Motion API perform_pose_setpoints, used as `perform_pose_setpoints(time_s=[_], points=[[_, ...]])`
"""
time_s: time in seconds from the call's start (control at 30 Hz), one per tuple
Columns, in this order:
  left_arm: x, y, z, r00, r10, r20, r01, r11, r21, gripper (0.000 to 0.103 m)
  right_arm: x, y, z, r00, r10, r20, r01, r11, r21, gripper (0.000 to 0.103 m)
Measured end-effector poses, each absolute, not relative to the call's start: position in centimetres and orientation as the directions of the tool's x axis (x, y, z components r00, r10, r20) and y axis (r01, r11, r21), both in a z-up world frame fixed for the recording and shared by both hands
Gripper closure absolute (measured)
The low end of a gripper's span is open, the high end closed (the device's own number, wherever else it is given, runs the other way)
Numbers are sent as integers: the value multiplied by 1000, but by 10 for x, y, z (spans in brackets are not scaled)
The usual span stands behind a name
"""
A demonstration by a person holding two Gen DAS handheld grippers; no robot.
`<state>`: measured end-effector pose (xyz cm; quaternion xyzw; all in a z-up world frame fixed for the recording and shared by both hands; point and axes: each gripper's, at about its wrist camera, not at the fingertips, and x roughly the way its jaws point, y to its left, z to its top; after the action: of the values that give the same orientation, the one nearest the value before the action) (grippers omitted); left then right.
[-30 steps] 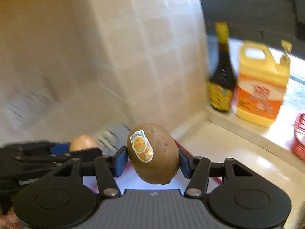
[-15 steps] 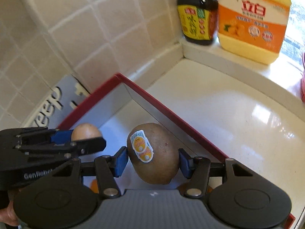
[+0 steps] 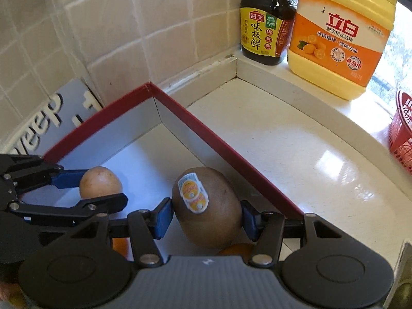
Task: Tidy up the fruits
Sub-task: 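Carry the pear and stickered kiwi into the red box and open both tools, then move both open tools back over the remaining fruit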
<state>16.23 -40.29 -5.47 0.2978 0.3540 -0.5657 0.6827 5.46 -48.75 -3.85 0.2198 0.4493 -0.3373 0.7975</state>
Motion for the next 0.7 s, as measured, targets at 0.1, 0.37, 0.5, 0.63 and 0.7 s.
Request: perform_pose_setpoints(time_s=[0.1, 0.37, 0.5, 0.63, 0.7], points=[[160, -402, -56, 96, -550, -830, 984, 176, -3, 39, 53, -487, -38, 377, -338, -862, 737, 673, 58, 45], [175, -368, 6, 50, -659, -750, 960, 238, -145, 23, 37, -479, 11, 436, -410, -801, 741, 669, 61, 40], [180, -335, 46, 107, -706, -700, 948, 284, -142, 23, 29, -463, 48, 485, -444, -753, 727, 683, 65, 35], [183, -282, 82, 203, -739, -642, 930, 351, -111, 23, 25, -439, 81, 551, -443, -707, 691, 718, 89, 34], [187, -252, 96, 262, -740, -619, 910, 404, -98, 23, 24, -425, 96, 596, -422, -683, 657, 746, 111, 33]])
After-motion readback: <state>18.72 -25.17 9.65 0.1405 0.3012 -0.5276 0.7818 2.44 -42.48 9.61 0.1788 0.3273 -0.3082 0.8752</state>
